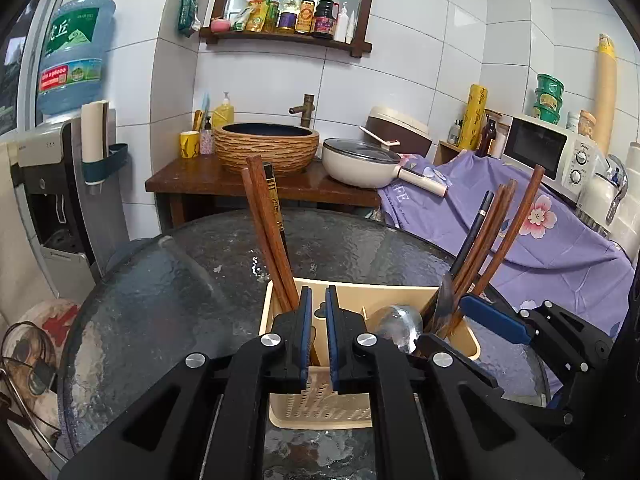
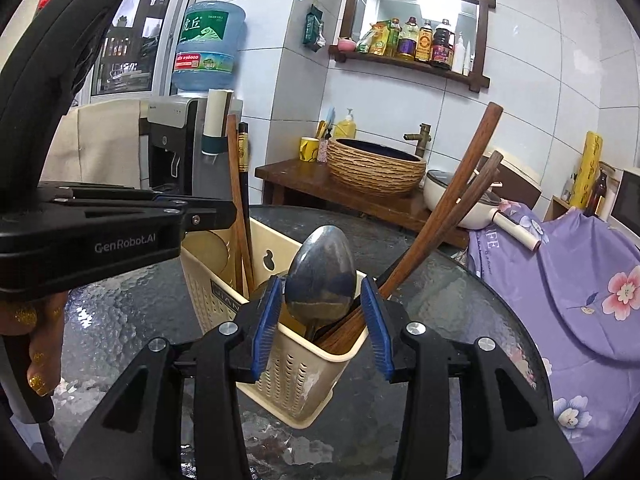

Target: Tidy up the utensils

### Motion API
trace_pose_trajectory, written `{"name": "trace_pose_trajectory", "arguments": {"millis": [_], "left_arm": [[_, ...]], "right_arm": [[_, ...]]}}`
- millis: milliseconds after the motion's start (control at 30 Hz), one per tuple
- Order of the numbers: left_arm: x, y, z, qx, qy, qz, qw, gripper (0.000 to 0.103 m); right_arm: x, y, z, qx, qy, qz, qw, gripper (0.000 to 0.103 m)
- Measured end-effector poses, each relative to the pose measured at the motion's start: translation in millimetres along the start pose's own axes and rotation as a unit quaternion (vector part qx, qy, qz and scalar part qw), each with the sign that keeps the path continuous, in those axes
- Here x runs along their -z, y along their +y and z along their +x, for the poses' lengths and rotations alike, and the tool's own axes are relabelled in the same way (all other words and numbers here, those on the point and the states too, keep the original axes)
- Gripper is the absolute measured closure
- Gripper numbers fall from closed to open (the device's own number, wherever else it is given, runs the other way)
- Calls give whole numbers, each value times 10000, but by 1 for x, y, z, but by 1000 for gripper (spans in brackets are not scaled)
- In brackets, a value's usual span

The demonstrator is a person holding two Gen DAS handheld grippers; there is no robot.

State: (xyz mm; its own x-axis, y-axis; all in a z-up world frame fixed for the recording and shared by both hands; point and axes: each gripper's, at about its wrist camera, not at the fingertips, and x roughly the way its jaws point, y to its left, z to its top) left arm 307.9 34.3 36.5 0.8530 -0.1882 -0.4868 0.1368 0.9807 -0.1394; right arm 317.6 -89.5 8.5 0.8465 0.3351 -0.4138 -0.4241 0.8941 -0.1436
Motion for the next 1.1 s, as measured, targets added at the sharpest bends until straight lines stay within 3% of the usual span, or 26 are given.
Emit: {"name": "trace_pose_trajectory", "arguments": {"millis": [33,100,167,267,367,467,533,567,867,1100], "left_arm": [[0,-1,-3,-58,-62,16,10000,86],[1,-2,-13,-167,-216,56,9996,68],[3,-4,-24,-232,-388,112,9989,55],[7,-4,-39,-341,-602,186,9974,38],[14,-4,-53,-424,-749,228,9960,20],[29,-4,-66,-516,-863,297,9945,8],[42,-3,-77,-468,-910,305,9943,7],[49,-2,-80,-456,-928,310,9942,7],[127,-15,-120,-722,-1041,689,9895,7],[169,-23,-156,-544,-991,336,9930,7]], "right_arm": [[0,0,-3,-14,-39,7,10000,56],[-1,0,-10,-8,-154,-15,9999,48],[0,2,-22,-10,-340,-72,9994,46],[3,1,-37,-96,-433,-13,9990,46],[10,-7,-52,-258,-461,325,9981,32],[20,-12,-68,-300,-474,548,9969,30],[29,-13,-81,-256,-487,611,9966,17],[34,-14,-87,-239,-527,647,9962,14],[94,-11,-139,-72,-671,1160,9910,6],[135,2,-161,-1,-463,1223,9914,6]]}}
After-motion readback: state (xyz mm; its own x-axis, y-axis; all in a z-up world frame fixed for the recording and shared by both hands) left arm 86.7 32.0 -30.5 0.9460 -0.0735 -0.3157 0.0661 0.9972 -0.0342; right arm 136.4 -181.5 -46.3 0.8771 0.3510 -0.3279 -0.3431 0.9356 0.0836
